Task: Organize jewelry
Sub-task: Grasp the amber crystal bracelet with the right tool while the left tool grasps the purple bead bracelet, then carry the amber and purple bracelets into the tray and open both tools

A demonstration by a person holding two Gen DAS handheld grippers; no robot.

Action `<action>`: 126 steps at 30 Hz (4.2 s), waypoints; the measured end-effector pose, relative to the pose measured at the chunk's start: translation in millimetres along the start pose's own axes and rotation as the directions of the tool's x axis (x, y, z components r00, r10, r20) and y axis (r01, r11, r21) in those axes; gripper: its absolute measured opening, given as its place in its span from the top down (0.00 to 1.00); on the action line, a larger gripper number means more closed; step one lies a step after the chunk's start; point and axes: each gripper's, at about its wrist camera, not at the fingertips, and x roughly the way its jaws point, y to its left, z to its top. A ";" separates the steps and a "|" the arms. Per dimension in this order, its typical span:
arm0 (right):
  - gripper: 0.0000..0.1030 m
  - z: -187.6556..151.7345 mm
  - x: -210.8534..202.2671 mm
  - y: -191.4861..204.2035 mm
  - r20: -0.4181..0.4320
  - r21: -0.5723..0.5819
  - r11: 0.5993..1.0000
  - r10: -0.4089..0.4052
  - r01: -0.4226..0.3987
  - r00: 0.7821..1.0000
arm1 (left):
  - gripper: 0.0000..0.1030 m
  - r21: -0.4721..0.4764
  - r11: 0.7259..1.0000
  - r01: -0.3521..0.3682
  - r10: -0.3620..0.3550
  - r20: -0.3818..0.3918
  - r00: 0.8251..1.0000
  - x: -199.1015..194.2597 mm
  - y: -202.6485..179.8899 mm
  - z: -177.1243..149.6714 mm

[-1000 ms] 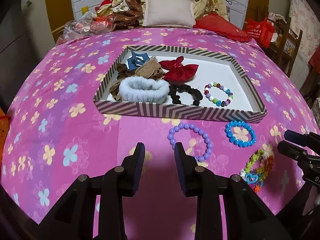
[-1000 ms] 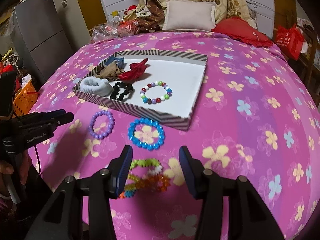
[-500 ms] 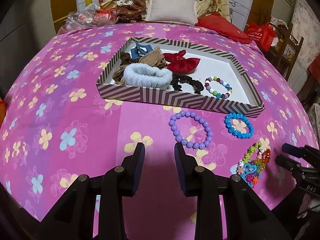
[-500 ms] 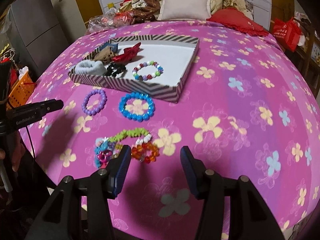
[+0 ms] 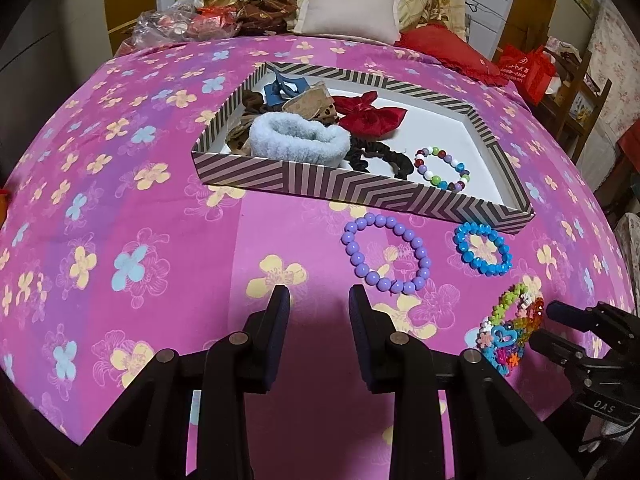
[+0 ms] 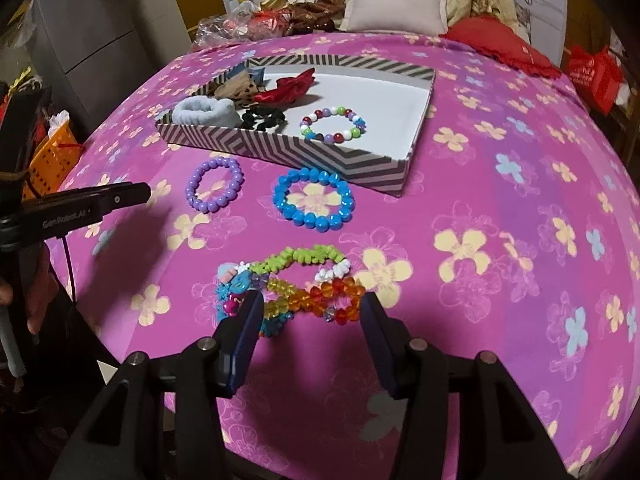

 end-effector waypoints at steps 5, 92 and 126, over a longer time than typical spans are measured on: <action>0.59 2.3 9.7 -1.6 0.006 0.011 1.000 0.000 0.000 1.000 | 0.84 -0.015 1.000 0.004 -0.004 -0.008 1.000 1.5 1.0 0.9; 0.90 149.6 16.8 -58.8 0.195 0.052 0.995 0.070 -0.081 0.978 | 1.00 0.086 0.968 0.236 -0.241 0.049 0.969 43.7 -81.3 171.1; 0.63 191.8 73.2 -83.9 0.090 0.116 0.991 0.051 -0.062 0.995 | 0.79 -0.129 0.986 0.104 -0.104 0.008 0.995 95.5 -7.6 187.9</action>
